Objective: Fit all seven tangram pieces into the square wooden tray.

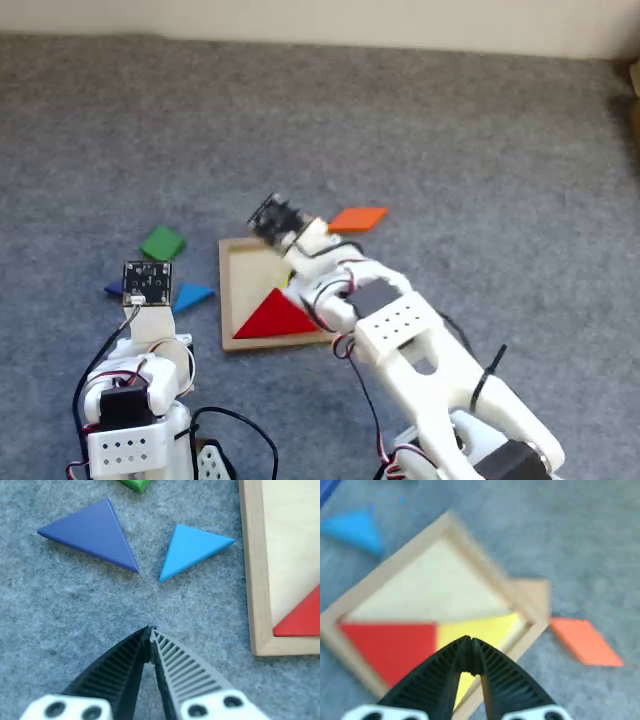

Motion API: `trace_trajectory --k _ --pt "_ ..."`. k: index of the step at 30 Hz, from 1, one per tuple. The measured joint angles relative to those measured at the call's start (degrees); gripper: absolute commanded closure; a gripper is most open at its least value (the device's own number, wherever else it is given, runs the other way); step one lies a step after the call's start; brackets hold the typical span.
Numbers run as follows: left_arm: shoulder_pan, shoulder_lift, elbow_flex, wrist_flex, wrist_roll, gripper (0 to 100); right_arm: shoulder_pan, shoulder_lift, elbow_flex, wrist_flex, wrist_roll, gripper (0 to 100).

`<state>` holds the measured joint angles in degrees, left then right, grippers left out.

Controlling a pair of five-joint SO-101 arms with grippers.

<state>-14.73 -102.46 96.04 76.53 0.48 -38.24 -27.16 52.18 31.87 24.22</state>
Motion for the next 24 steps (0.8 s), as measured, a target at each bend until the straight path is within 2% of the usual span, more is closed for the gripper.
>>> trace_trajectory --k 12,15,18,24 --pt "0.00 0.00 0.00 0.00 0.00 99 0.97 18.37 -0.97 -8.62 -1.05 99.1" --pt "0.00 0.00 0.00 0.00 0.00 99 2.02 20.92 -3.43 -9.14 0.97 99.1" --pt "0.00 0.00 0.00 0.00 0.00 99 3.87 23.03 -5.98 -7.91 3.96 99.1" --pt "0.00 0.00 0.00 0.00 0.00 99 7.47 26.55 -11.25 -2.20 4.92 99.1"
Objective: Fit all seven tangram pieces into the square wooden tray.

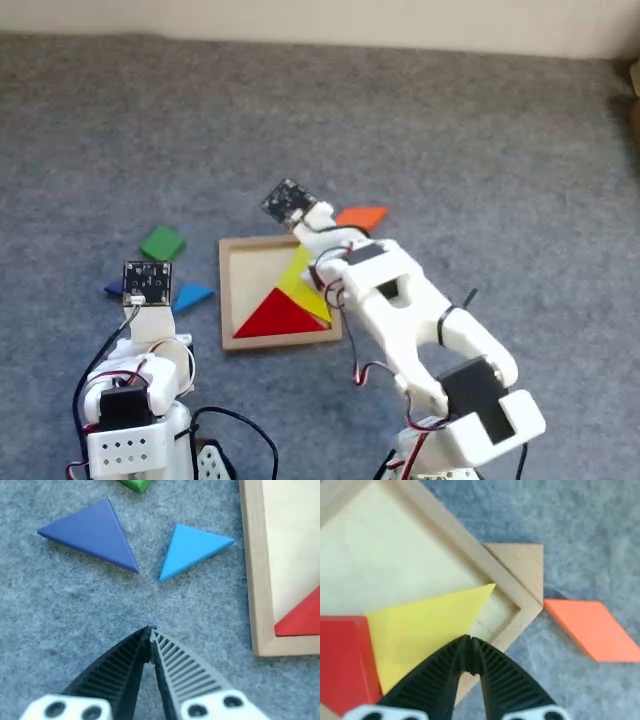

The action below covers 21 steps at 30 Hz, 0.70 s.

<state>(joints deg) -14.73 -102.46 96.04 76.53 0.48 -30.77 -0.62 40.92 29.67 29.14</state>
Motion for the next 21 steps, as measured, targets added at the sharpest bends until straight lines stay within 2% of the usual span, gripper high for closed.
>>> trace_trajectory --k 13,21 --pt "0.00 0.00 0.00 0.00 0.00 99 2.90 -3.69 -1.58 4.57 0.09 99.1" --pt "0.00 0.00 0.00 0.00 0.00 99 0.18 -13.45 -1.58 4.57 -9.14 99.1"
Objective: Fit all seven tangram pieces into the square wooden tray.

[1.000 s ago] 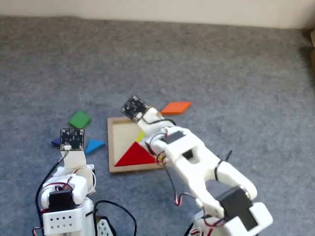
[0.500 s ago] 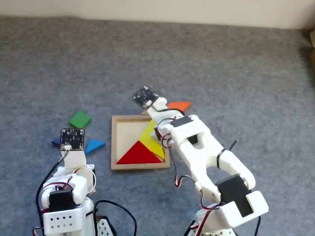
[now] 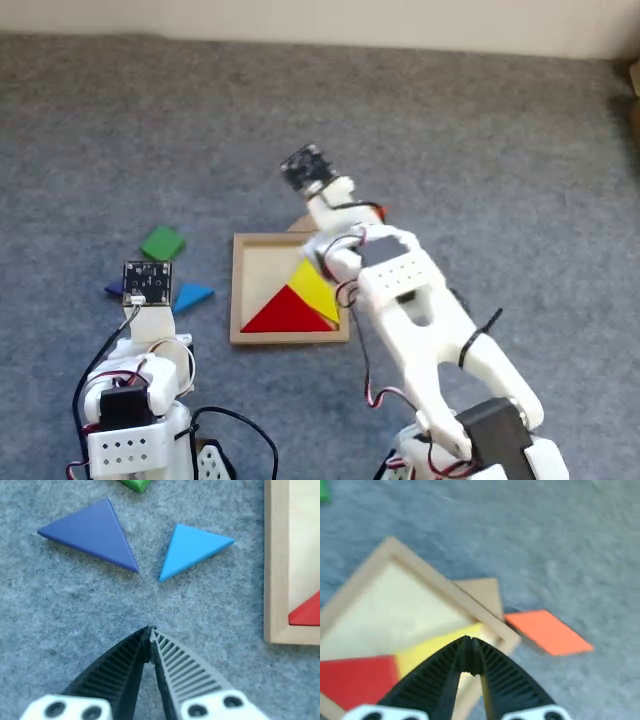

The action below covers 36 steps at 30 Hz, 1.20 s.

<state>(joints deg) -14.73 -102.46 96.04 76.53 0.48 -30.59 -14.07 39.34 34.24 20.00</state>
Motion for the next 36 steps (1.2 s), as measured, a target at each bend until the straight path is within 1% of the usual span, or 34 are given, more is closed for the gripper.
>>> trace_trajectory --k 3,6,10,14,19,23,26,33,34,36 --pt "0.00 0.00 0.00 0.00 0.00 99 -3.96 -0.09 1.49 -3.08 -0.26 99.1" --pt "0.00 0.00 0.00 0.00 0.00 99 -7.12 0.53 5.19 -9.05 -0.26 99.1" --pt "0.00 0.00 0.00 0.00 0.00 99 -7.91 6.95 6.59 -16.62 -0.26 99.1" --pt "0.00 0.00 0.00 0.00 0.00 99 -6.68 13.71 6.33 -18.02 -0.44 99.1" --pt "0.00 0.00 0.00 0.00 0.00 99 -2.02 15.12 5.01 -18.20 -0.09 99.1" --pt "0.00 0.00 0.00 0.00 0.00 99 0.79 15.12 4.75 -18.29 7.03 99.1" --pt "0.00 0.00 0.00 0.00 0.00 99 1.85 15.12 4.57 -18.46 9.49 99.1" --pt "0.00 0.00 0.00 0.00 0.00 99 2.46 14.24 4.31 -18.46 9.76 99.1" --pt "0.00 0.00 0.00 0.00 0.00 99 2.55 13.27 4.31 -18.46 9.41 99.1" --pt "0.00 0.00 0.00 0.00 0.00 99 2.64 10.02 4.31 -18.46 5.98 99.1"
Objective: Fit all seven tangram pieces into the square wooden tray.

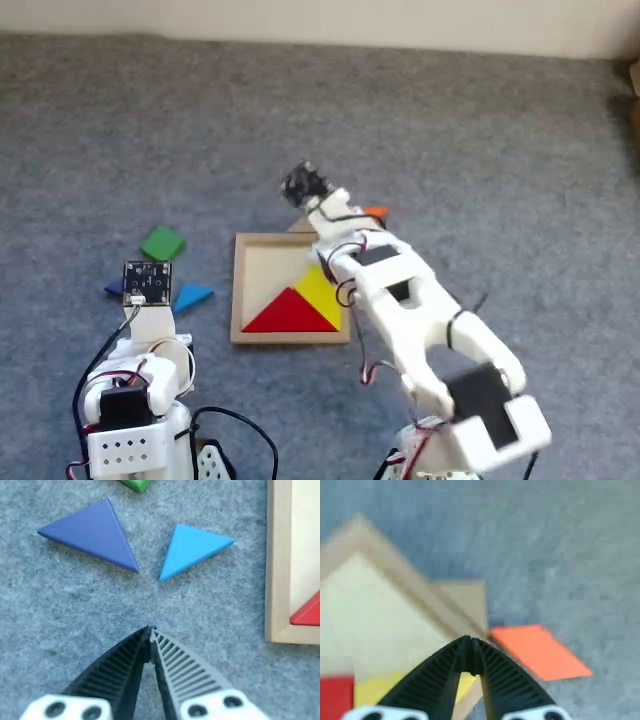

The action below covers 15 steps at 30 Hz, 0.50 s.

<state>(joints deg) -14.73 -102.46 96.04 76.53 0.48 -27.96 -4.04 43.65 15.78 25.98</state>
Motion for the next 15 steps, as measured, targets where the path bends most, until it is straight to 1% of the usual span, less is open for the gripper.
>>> trace_trajectory --k 3,6,7,12,15 --pt "0.00 0.00 0.00 0.00 0.00 99 0.26 -4.92 0.00 0.79 -4.92 99.1" --pt "0.00 0.00 0.00 0.00 0.00 99 1.41 -7.30 0.00 1.93 -8.18 98.5" --pt "0.00 0.00 0.00 0.00 0.00 99 1.93 -7.56 0.00 2.02 -9.41 96.7" --pt "0.00 0.00 0.00 0.00 0.00 99 5.36 -5.80 -0.44 2.02 -16.53 79.0" --pt "0.00 0.00 0.00 0.00 0.00 99 6.77 -0.97 -3.60 2.02 -22.68 77.4"
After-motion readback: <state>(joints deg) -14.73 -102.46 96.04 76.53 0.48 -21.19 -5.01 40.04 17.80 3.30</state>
